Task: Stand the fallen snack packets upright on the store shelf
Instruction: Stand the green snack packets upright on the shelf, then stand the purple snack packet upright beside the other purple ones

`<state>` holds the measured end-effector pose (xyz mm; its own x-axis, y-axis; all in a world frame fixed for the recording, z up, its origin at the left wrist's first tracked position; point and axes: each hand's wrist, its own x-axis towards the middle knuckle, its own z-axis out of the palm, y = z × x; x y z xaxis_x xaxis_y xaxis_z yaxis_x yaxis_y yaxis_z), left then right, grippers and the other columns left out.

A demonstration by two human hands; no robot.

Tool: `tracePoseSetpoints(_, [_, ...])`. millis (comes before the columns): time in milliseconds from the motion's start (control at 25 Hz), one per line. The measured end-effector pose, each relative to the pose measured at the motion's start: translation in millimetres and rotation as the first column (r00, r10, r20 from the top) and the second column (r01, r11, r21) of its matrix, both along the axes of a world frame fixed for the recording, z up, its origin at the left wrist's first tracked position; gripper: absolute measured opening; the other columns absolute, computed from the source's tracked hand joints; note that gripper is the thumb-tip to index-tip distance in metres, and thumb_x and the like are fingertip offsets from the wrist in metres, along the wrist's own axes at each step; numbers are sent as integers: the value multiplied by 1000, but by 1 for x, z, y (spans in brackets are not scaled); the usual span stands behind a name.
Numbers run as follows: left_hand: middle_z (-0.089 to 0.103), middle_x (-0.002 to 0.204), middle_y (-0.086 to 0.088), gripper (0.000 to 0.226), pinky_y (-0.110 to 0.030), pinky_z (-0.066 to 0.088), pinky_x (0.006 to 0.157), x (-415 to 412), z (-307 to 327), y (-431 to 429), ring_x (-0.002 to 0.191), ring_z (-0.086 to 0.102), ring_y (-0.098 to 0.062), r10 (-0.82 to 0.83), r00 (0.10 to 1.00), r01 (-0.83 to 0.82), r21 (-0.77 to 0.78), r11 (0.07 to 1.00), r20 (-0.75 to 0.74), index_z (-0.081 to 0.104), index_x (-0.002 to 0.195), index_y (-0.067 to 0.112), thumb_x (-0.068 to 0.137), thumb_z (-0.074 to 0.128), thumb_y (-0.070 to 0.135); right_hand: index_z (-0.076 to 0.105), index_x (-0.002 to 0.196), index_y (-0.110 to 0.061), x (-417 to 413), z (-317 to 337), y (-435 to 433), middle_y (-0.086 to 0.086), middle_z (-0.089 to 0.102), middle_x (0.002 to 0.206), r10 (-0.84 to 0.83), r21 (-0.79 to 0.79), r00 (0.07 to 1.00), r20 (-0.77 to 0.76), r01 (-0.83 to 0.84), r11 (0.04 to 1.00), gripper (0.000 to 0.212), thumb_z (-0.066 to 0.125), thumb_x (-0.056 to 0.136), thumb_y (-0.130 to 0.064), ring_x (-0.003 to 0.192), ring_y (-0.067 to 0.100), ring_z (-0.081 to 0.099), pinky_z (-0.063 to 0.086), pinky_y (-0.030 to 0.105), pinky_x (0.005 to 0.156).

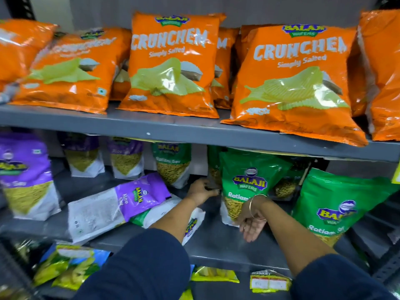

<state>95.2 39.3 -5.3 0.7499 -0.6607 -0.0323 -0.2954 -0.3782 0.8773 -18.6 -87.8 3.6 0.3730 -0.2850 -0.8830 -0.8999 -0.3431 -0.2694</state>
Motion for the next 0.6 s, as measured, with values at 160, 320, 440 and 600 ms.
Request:
tracePoseSetpoints(160, [66,117,-26,35,-39,48,91,35,14,69,111,62,-35,447,877,-471,131,872,178,65,108,-5,87,57,22,46,68,-8,50,0,47,6,63,43,49,-114,960,275,-18,993,34,48,93,-30,29,13,58,49,23,34])
tracePoseSetpoints(320, [66,109,-24,34,-20,53,82,65,-12,152,113,60,-30,527,843,-397,530,749,-113,61,107,-2,90,54,27,58,80,2,102,-12,74,25,65,99,246,-436,836,491,-8,900,42,66,79,-40,74,32,60,38,26,59])
tracePoseSetpoints(440, [36,145,-31,67,-41,48,100,80,-34,183,131,43,-41,513,626,-206,509,836,-587,27,139,-6,91,56,29,52,121,8,117,-16,98,22,58,128,273,-500,851,448,-15,866,68,66,78,-42,115,34,57,38,27,74])
tracePoseSetpoints(600, [28,147,-33,74,-41,57,82,95,-44,175,134,36,-45,336,522,-179,284,942,-784,18,146,0,89,60,22,54,121,3,132,-20,114,16,56,115,296,-508,911,287,-117,854,66,55,83,-51,101,23,54,37,26,79])
